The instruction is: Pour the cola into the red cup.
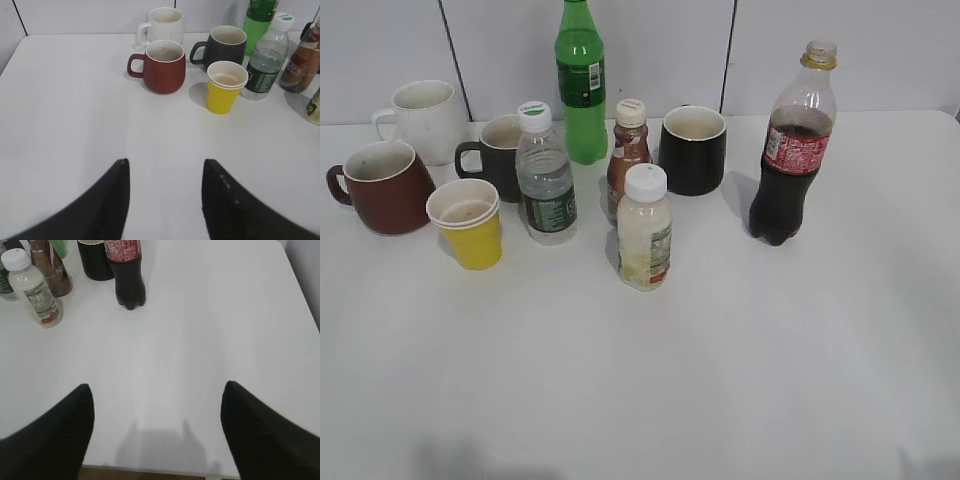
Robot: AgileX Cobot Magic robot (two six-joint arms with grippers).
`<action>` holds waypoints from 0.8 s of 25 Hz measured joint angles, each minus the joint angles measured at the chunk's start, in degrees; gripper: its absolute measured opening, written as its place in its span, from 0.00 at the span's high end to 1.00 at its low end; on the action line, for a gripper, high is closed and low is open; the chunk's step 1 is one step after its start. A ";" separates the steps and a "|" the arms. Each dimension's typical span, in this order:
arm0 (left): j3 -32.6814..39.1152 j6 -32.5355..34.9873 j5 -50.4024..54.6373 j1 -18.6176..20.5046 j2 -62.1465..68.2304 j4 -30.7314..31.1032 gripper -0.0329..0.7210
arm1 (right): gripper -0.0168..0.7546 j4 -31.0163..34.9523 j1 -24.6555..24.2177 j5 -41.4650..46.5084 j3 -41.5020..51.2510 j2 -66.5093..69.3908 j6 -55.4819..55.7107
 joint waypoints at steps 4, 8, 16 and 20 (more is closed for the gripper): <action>0.00 0.00 0.00 0.00 0.00 0.00 0.48 | 0.21 0.00 0.00 0.00 0.00 0.00 0.00; 0.00 0.00 0.00 0.00 0.00 0.00 0.48 | 0.21 0.00 0.00 0.00 0.00 0.00 0.00; 0.00 0.00 0.00 0.00 0.00 0.00 0.48 | 0.21 0.00 0.00 0.00 0.00 0.00 0.00; 0.00 0.00 0.00 0.00 0.00 0.00 0.51 | 0.21 0.00 0.00 0.00 0.00 0.00 0.00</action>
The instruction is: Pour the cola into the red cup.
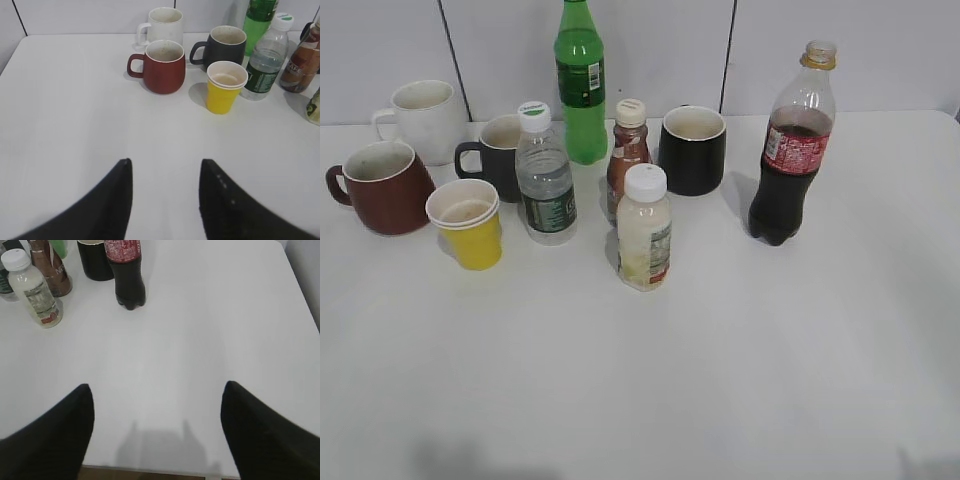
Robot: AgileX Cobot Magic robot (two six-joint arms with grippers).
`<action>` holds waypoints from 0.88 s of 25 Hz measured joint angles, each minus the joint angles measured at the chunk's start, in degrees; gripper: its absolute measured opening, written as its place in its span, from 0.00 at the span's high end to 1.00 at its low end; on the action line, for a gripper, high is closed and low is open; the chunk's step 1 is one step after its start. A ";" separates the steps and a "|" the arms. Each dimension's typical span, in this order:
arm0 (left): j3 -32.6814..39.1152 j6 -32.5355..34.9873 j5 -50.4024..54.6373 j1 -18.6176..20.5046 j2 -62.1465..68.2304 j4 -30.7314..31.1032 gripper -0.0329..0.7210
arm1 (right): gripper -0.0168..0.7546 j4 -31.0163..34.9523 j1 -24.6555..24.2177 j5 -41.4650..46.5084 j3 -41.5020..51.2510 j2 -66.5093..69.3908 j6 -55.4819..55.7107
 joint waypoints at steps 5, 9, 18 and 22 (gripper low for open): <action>0.00 0.00 0.00 0.00 0.00 0.00 0.54 | 0.21 0.17 0.00 0.00 0.00 0.00 0.00; 0.00 0.00 -0.05 0.00 0.00 -0.06 0.56 | 0.21 0.22 0.00 0.00 0.00 0.00 0.00; 0.30 0.00 -36.58 0.00 17.81 10.30 0.68 | 0.21 0.28 0.00 0.00 0.00 0.00 0.00; 2.54 -2.97 -59.83 1.06 39.93 7.31 0.68 | 0.21 0.45 0.00 0.00 0.00 0.00 0.00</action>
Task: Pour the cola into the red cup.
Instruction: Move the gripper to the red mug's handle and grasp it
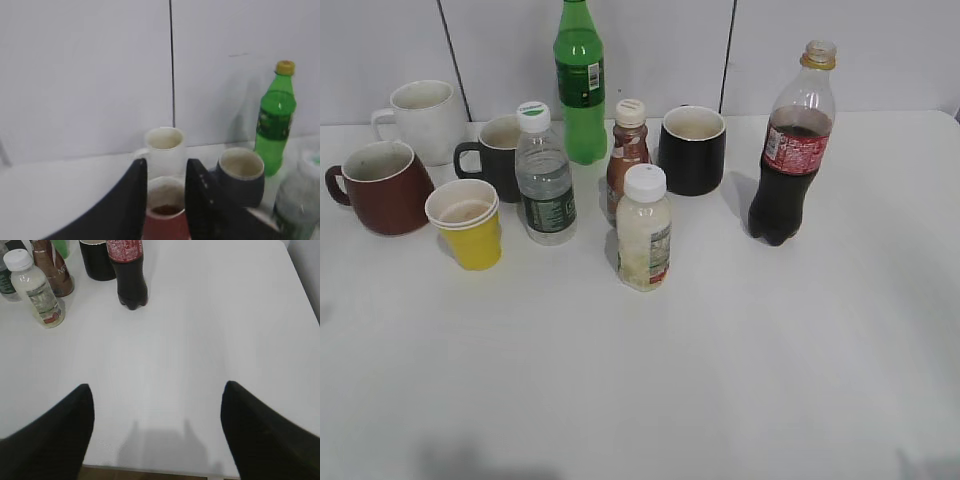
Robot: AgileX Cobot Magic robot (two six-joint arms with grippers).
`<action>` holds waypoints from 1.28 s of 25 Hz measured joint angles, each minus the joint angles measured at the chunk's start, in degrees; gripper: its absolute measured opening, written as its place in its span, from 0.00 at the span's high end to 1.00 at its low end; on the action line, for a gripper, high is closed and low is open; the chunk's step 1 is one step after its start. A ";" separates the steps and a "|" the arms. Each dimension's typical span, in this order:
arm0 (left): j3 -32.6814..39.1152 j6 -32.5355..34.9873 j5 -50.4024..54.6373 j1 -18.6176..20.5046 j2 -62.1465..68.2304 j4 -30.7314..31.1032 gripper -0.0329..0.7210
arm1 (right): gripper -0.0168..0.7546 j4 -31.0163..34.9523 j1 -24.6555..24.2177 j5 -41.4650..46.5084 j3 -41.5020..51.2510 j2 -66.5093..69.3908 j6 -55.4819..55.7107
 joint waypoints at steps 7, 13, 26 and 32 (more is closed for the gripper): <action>0.19 -2.85 -27.87 9.66 36.08 3.27 0.68 | 0.21 0.18 0.00 0.00 0.00 0.00 0.00; -0.10 -10.96 -51.74 21.38 56.77 21.30 0.68 | 0.21 0.18 0.00 0.00 0.00 0.00 0.00; -13.96 1.92 -69.32 26.72 86.50 28.76 0.47 | 0.21 0.18 0.00 0.00 0.00 0.00 0.00; -19.38 2.10 -68.99 24.72 88.84 28.88 0.47 | 0.21 0.25 0.00 -0.06 0.00 0.00 0.00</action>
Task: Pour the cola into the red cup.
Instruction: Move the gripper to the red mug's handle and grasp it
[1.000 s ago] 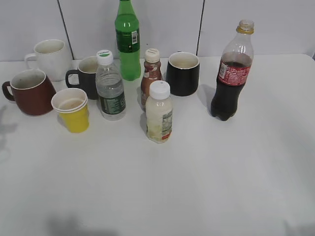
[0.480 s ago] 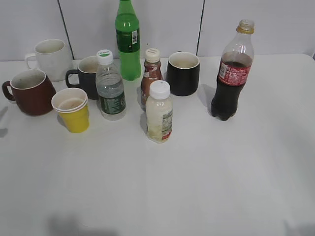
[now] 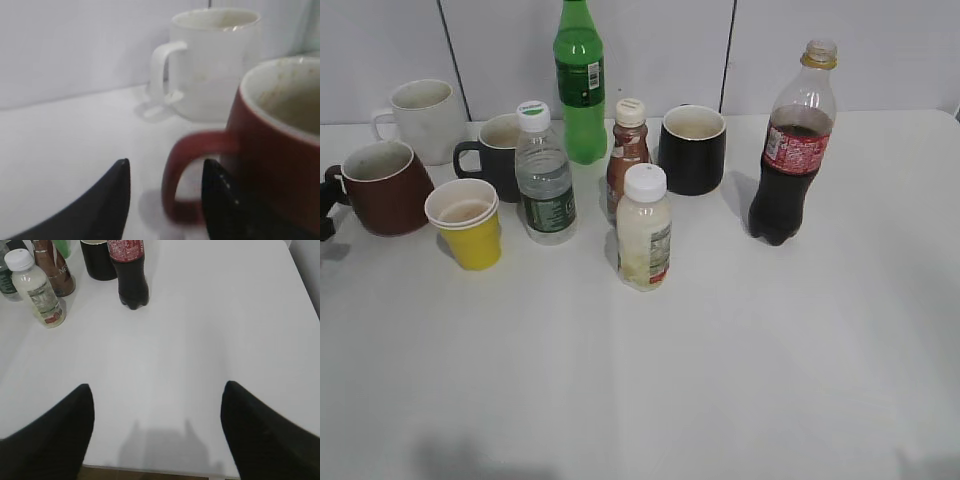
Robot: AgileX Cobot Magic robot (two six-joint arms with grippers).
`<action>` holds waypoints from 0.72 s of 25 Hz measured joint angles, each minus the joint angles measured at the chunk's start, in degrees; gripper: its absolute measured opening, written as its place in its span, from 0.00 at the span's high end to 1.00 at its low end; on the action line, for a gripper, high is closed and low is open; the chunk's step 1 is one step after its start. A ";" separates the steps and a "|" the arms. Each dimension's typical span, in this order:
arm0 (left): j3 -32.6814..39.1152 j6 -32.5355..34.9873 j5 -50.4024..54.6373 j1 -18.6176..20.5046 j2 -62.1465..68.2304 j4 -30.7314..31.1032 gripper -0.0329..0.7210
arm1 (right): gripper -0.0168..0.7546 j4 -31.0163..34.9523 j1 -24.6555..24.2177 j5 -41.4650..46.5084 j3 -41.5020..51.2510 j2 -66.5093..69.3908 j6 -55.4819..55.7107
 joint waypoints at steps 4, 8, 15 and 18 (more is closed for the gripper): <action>-3.40 0.06 1.41 -1.65 1.67 -0.49 0.48 | 0.21 0.07 0.00 0.00 0.00 0.00 0.00; -6.33 0.06 2.73 -2.89 4.03 -0.80 0.50 | 0.21 0.18 0.00 0.00 0.00 0.00 0.00; -8.42 0.06 2.83 -4.33 5.05 -1.18 0.83 | 0.21 0.34 0.00 0.00 0.00 0.00 0.00; -8.37 0.41 2.25 -4.51 5.05 -0.55 0.89 | 0.21 0.69 0.00 -1.32 -0.58 0.10 0.00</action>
